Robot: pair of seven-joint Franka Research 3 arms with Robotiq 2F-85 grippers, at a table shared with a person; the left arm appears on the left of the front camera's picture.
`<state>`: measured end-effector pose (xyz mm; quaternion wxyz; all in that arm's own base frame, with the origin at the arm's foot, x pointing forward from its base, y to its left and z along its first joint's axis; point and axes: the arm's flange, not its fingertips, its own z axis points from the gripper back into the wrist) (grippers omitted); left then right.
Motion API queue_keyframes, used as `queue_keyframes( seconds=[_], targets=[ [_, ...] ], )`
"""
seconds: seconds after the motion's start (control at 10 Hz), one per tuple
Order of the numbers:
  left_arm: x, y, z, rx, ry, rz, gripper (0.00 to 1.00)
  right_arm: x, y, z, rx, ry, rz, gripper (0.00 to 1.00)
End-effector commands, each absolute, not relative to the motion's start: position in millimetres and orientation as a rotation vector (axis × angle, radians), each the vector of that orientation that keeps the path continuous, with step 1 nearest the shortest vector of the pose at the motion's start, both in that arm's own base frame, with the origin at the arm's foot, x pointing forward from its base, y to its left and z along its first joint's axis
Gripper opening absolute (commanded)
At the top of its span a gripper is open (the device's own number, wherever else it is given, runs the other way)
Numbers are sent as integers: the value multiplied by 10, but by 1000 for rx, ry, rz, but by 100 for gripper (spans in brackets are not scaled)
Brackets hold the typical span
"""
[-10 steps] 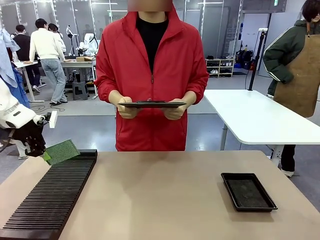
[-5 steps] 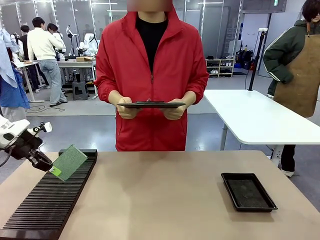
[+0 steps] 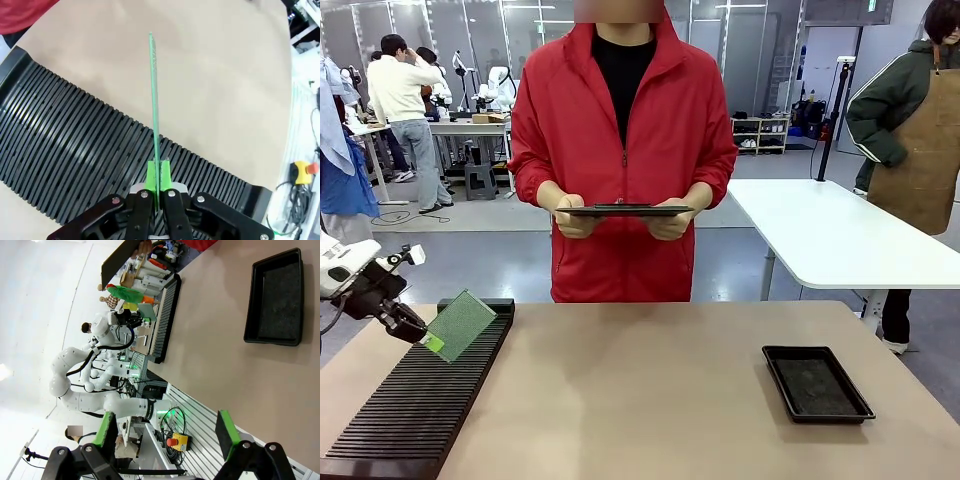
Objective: Inspect the PCB.
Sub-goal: Pick up the Blank PCB and present it to the human.
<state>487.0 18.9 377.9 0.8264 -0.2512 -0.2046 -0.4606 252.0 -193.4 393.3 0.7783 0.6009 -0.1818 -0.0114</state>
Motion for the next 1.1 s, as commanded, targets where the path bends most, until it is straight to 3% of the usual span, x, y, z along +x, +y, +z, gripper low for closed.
queue_keyframes(
  seconds=[0.0, 0.3, 0.5, 1.0],
  targets=[
    [4943, 180, 3830, -765, -441, -864, 3, 2510, -1943, 3946, 1306, -398, -24, 100],
    [5203, 40, 3890, -1234, -431, -581, 3, 2510, -1943, 3946, 1306, -398, -24, 100],
    [5342, -9, 3945, -1413, -395, -437, 3, 2510, -1943, 3946, 1306, -398, -24, 100],
    [5734, -50, 4138, -1504, -145, -206, 3, 2510, -1943, 3946, 1306, -398, -24, 100]
  ],
)
